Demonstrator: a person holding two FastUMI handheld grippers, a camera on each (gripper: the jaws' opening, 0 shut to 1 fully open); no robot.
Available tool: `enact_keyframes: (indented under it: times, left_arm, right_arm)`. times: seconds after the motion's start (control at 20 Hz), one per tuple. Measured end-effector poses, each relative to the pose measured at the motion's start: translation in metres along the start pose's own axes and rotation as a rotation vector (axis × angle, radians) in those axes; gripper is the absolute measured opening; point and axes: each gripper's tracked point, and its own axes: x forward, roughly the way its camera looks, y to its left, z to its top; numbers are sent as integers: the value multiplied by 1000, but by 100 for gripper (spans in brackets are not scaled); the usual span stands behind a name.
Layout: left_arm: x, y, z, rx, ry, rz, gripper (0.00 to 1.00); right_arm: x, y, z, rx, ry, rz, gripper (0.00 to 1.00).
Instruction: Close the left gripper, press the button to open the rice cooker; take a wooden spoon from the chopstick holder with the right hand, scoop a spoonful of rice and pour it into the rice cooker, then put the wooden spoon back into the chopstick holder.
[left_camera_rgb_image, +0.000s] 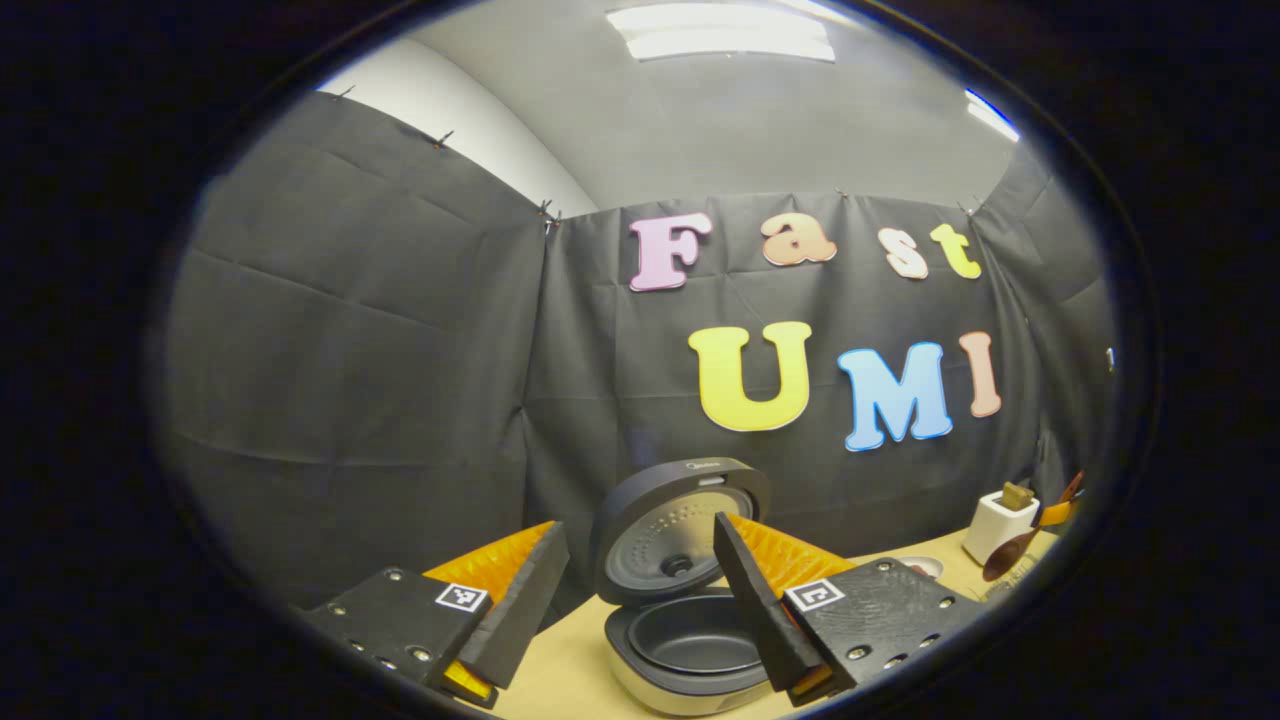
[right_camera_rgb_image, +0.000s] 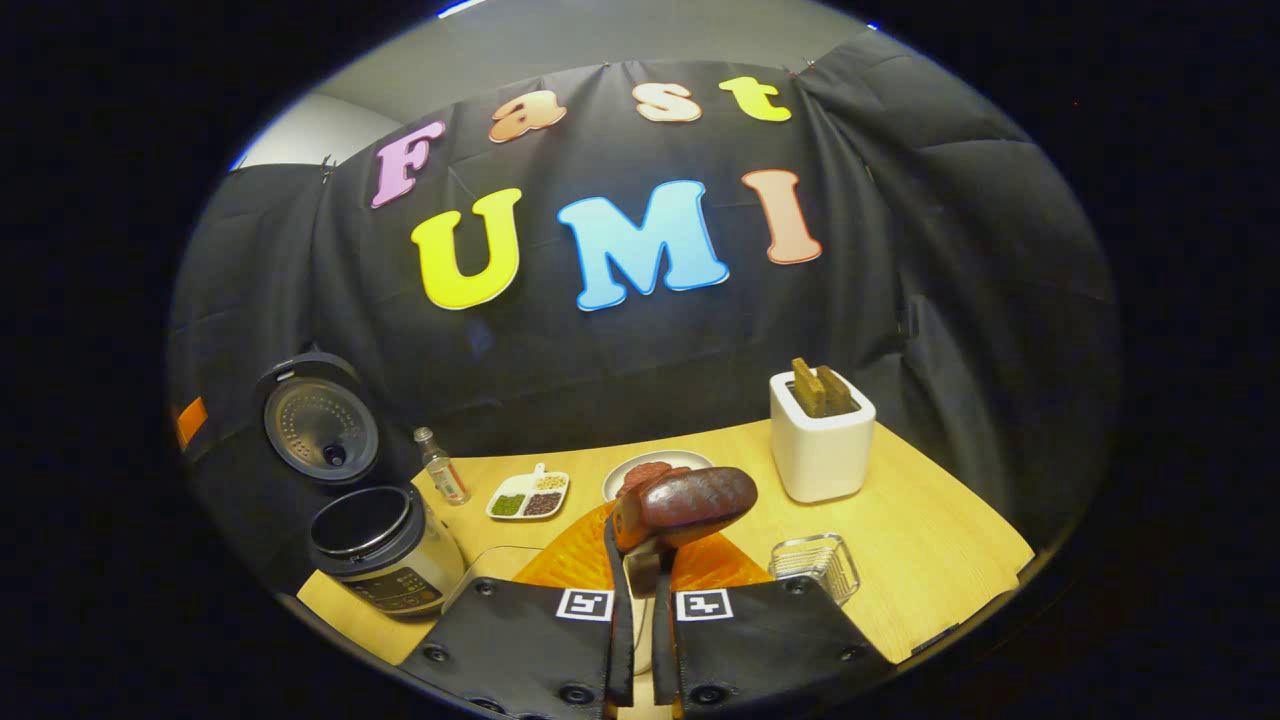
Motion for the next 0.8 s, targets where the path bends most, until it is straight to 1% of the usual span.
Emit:
enact_keyframes:
  times: [0.05, 0.1, 0.2, 0.25, 0.35, 0.4, 0.55, 0.65, 0.75, 0.8]
  left_arm:
    - [2, 4, -1, -3, 1, 6, 90]
    - [4, 8, -4, -6, 2, 11, 90]
    - [8, 18, -7, -10, 6, 21, 90]
    - [10, 23, -10, -13, 8, 26, 92]
    - [14, 29, -14, -23, 15, 31, 90]
    - [17, 32, -18, -27, 19, 35, 92]
    - [22, 44, -26, -37, 29, 47, 90]
    - [26, 49, -32, -44, 38, 53, 92]
    - [27, 53, -36, -47, 44, 58, 90]
    - [28, 55, -38, -44, 45, 60, 91]
  right_arm:
    - [3, 10, -4, -13, 12, 17, 5]
    - [7, 19, -8, -23, 26, 33, 8]
    - [13, 34, -19, -38, 57, 56, 8]
    - [17, 39, -26, -46, 73, 65, 9]
    - [24, 46, -37, -73, 103, 71, 9]
    - [27, 48, -40, -90, 114, 70, 9]
    - [37, 52, -56, -148, 150, 59, 9]
    - [44, 51, -66, -202, 174, 43, 8]
    - [50, 49, -76, -263, 192, 22, 8]
    - [52, 48, -81, -292, 199, 14, 8]
